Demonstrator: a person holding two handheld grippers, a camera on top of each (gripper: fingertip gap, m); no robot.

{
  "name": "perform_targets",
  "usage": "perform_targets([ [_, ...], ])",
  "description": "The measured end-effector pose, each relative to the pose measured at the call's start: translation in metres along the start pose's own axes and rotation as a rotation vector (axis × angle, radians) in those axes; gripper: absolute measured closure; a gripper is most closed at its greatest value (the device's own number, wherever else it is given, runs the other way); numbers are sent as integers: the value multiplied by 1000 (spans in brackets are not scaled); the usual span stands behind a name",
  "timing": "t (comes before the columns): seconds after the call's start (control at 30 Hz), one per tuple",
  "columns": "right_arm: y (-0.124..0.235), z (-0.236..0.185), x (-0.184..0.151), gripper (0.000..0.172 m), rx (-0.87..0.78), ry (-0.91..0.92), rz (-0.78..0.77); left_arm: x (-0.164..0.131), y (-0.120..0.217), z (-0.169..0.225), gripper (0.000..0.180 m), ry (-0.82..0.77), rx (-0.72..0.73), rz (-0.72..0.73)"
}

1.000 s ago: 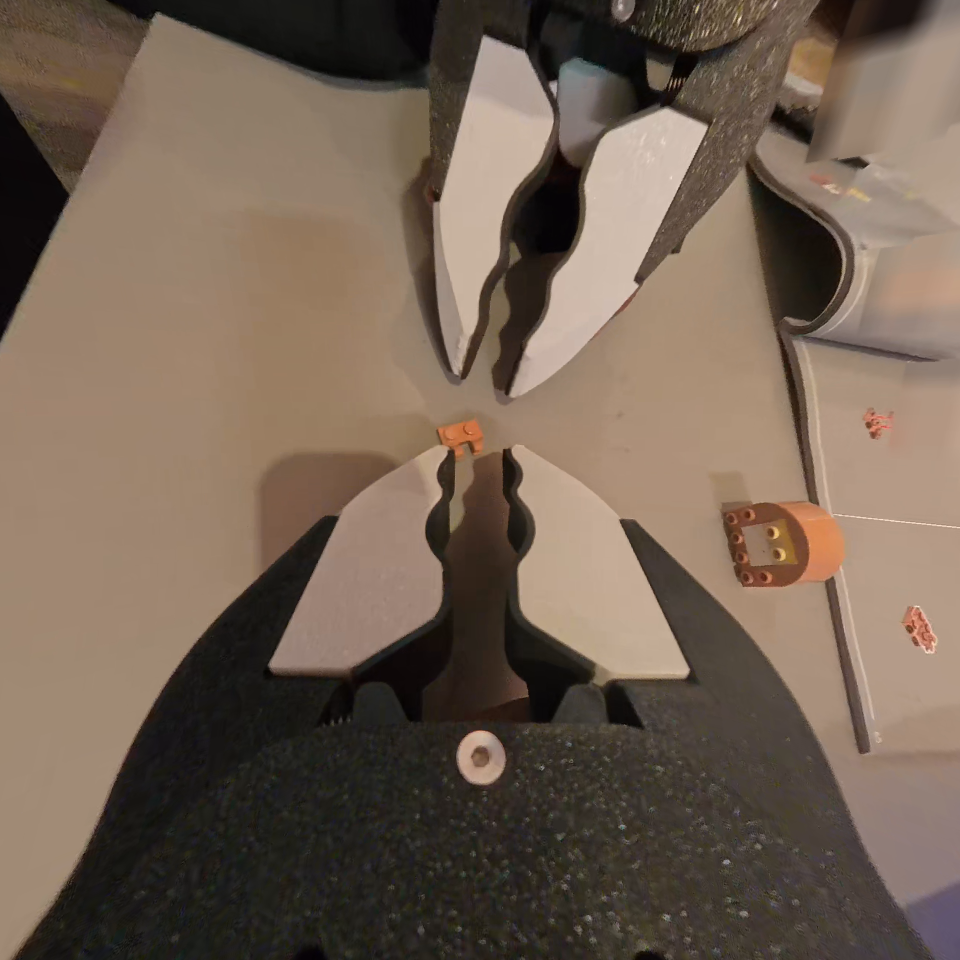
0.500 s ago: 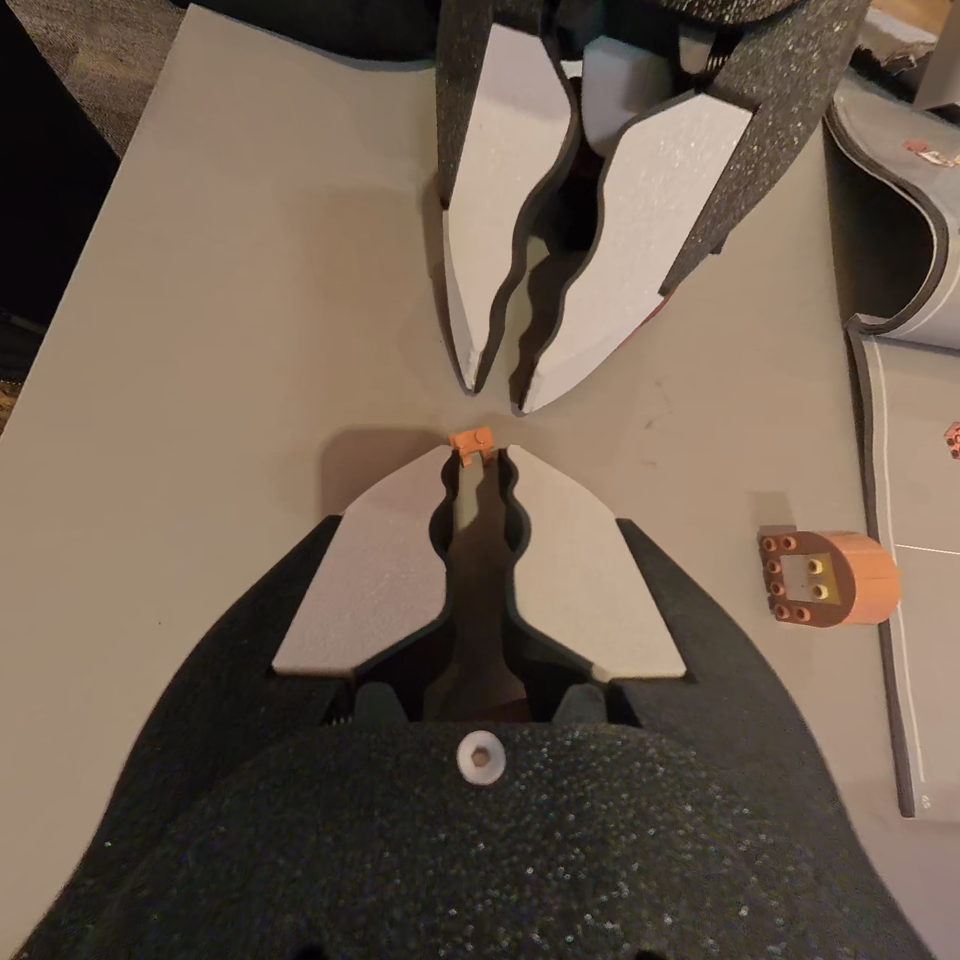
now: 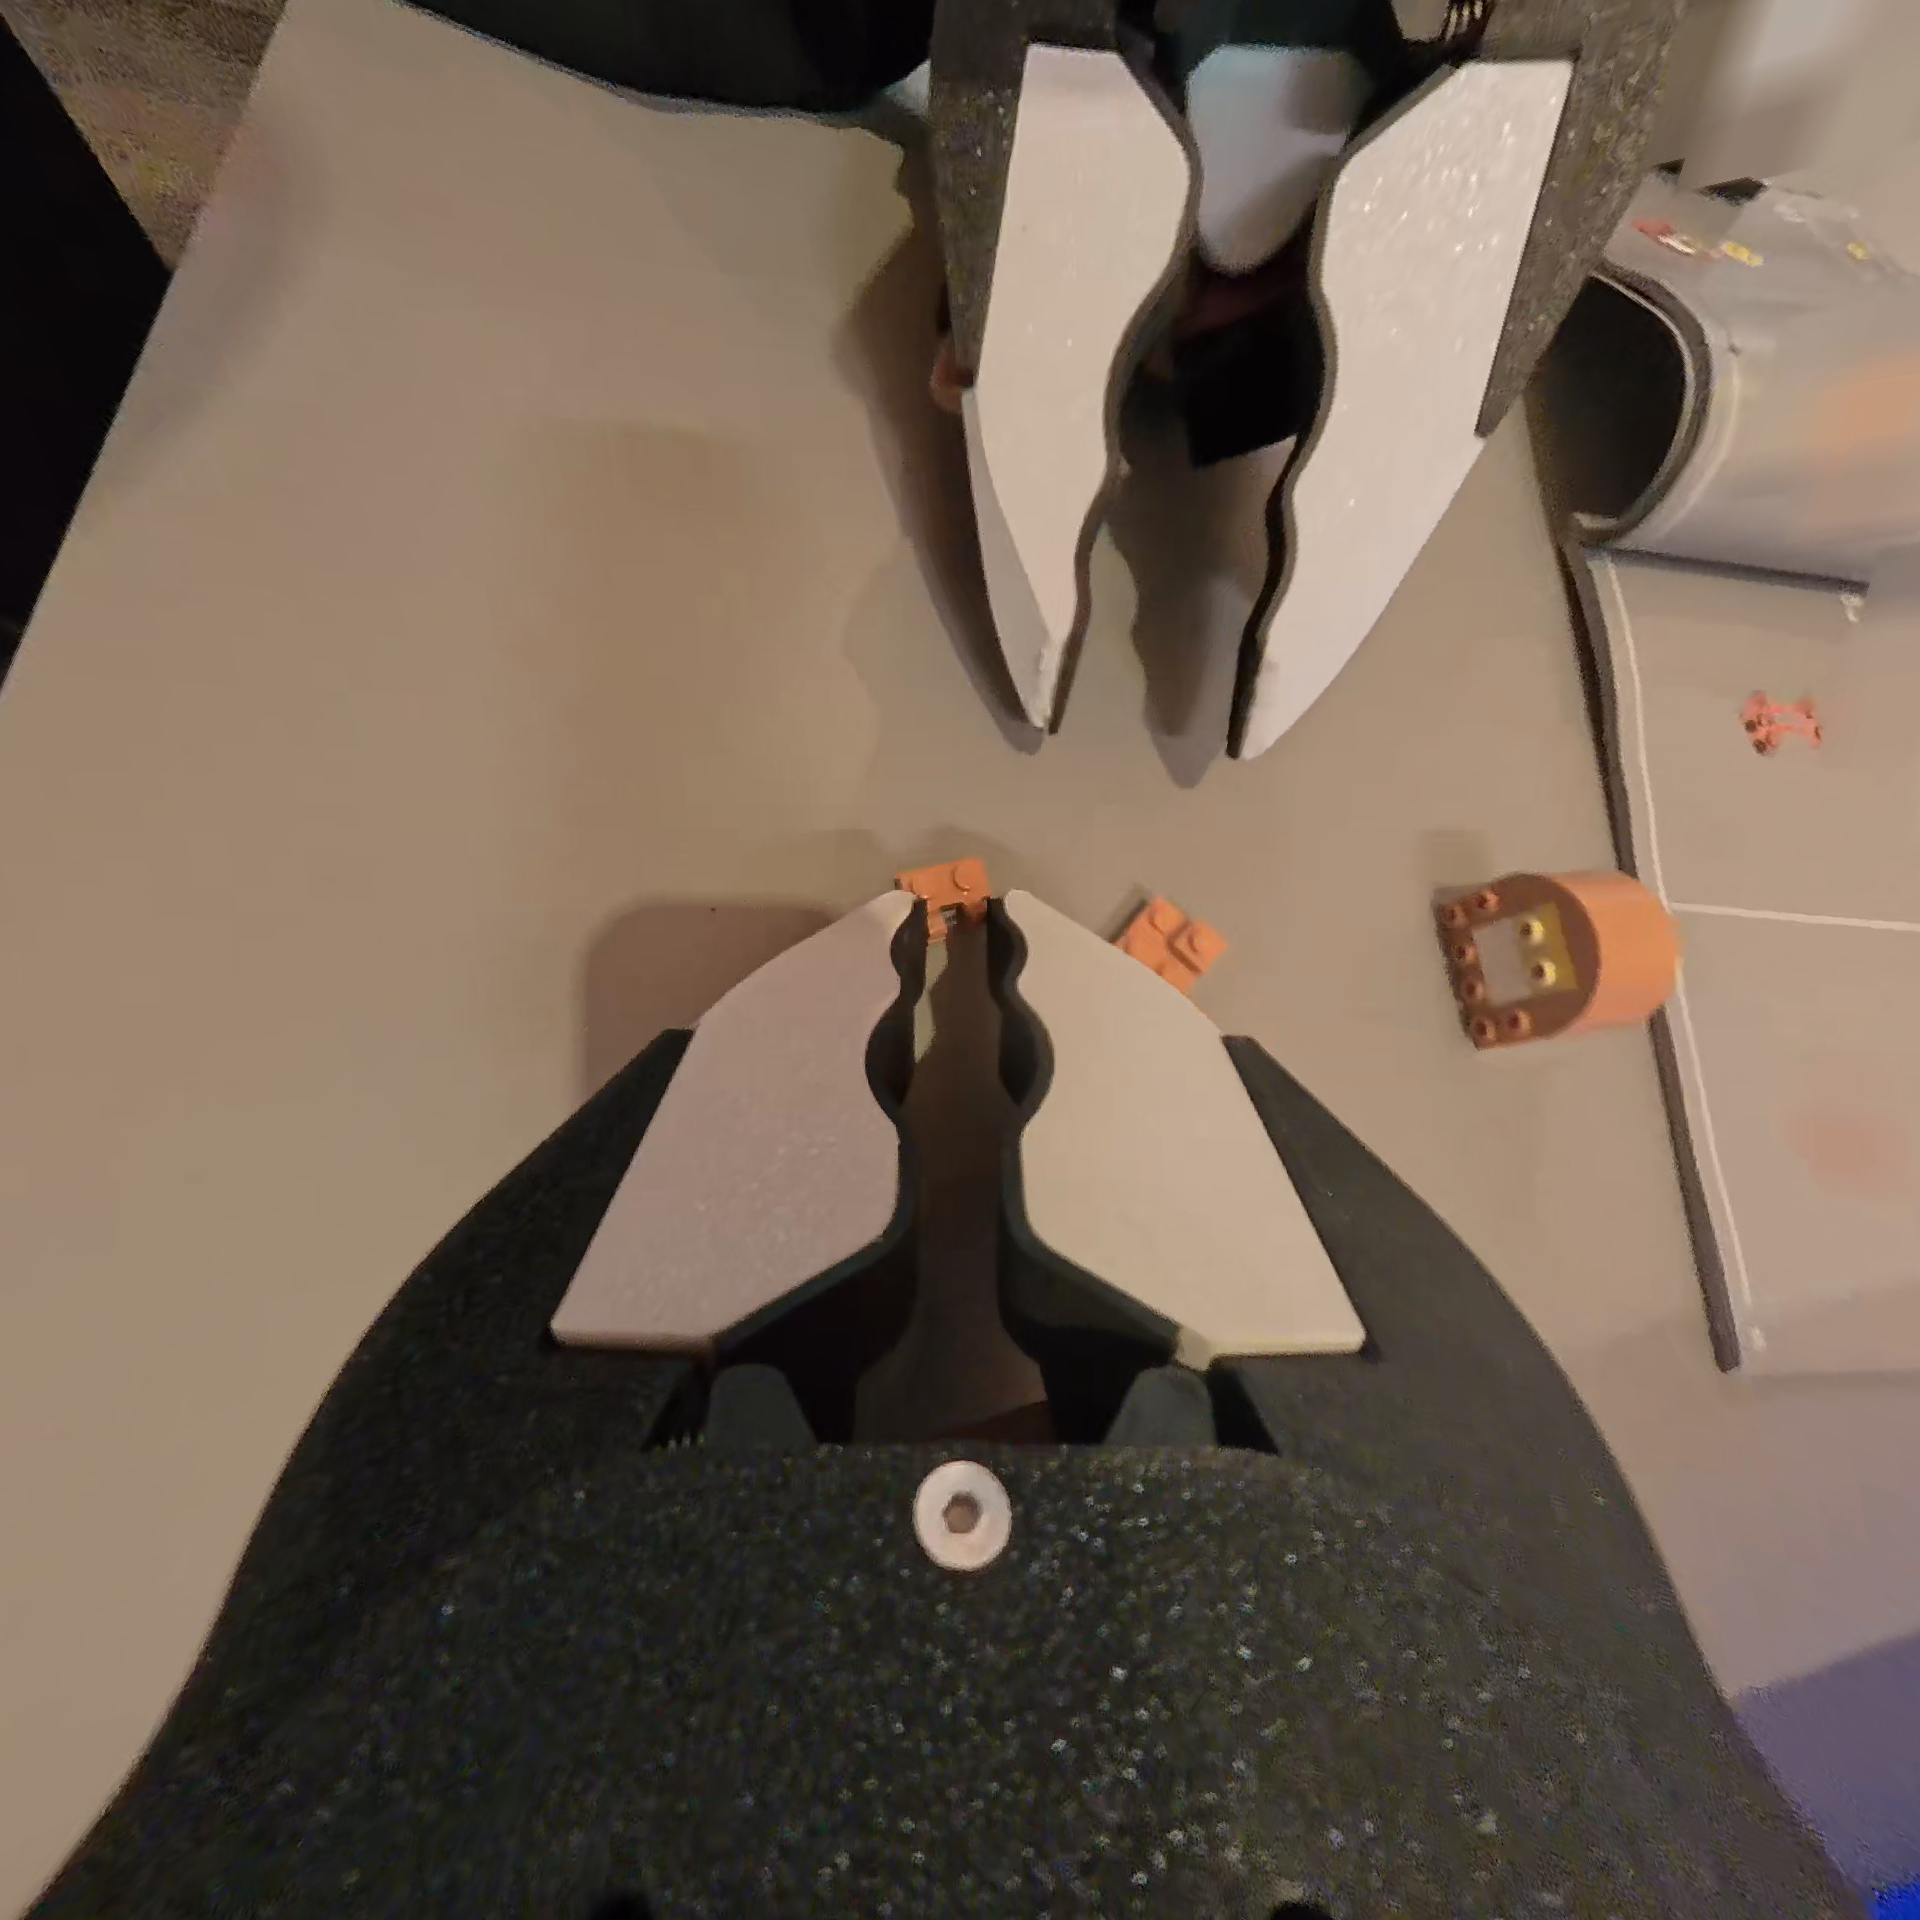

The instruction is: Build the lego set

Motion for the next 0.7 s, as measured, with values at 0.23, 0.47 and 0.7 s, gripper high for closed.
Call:
perform_targets([
  [0.23,13,13,-12,161,-38,-34,19,5,-15,-20,141,-64,-79,-2],
  [0.47,22,19,-16,161,-66,-66,71,12,-31,-35,142,-117,-215,-18],
  [0.7,23,21,-16,161,-73,-80,89,17,-39,-37,155,-96,-290,-34],
])
Point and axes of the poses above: each gripper's, where its closed fingertips meet, y back along the fingers, x out of its top, z = x × y across the jaws, the point moved 9 cm from there along y, back along the fingers
